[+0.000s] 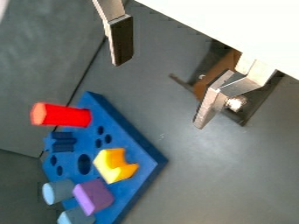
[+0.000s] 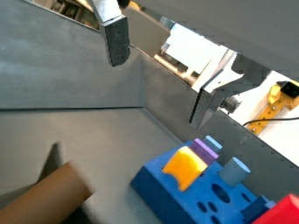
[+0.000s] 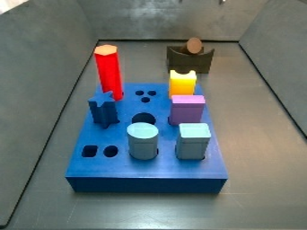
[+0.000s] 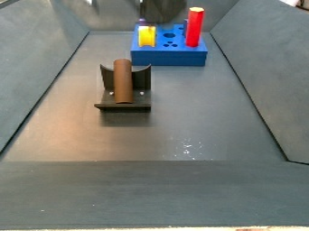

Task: Pick up the round object. Move up. Place the round object on the fixture. Regrasp the round object. Move to above the board. Insert the round object.
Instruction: Regrasp the round object.

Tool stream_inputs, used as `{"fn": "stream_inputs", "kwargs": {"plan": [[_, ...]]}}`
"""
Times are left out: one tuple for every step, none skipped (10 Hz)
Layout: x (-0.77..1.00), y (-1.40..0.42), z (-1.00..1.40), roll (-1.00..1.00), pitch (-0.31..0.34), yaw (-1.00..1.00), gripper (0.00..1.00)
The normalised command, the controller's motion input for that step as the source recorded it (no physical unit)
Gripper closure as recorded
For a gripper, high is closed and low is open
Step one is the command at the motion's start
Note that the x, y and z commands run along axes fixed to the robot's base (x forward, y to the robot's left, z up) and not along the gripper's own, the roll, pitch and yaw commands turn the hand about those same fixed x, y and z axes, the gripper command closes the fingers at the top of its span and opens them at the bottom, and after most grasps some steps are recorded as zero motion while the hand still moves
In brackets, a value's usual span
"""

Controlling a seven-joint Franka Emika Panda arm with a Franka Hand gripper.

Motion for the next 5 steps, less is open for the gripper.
{"fn": "stream_inputs", "kwargs": {"plan": [[-0.06, -0.19, 0.07, 1.0, 0.049, 0.0, 0.0], [-0.02, -0.03, 0.01, 1.0, 0.051, 0.0, 0.0], [-0.01, -0.01, 0.01, 1.0, 0.051, 0.0, 0.0], [-0.01, -0.03, 0.02, 1.0, 0.049, 0.0, 0.0], [-0.02, -0.03, 0.02, 1.0, 0.045, 0.0, 0.0]]}}
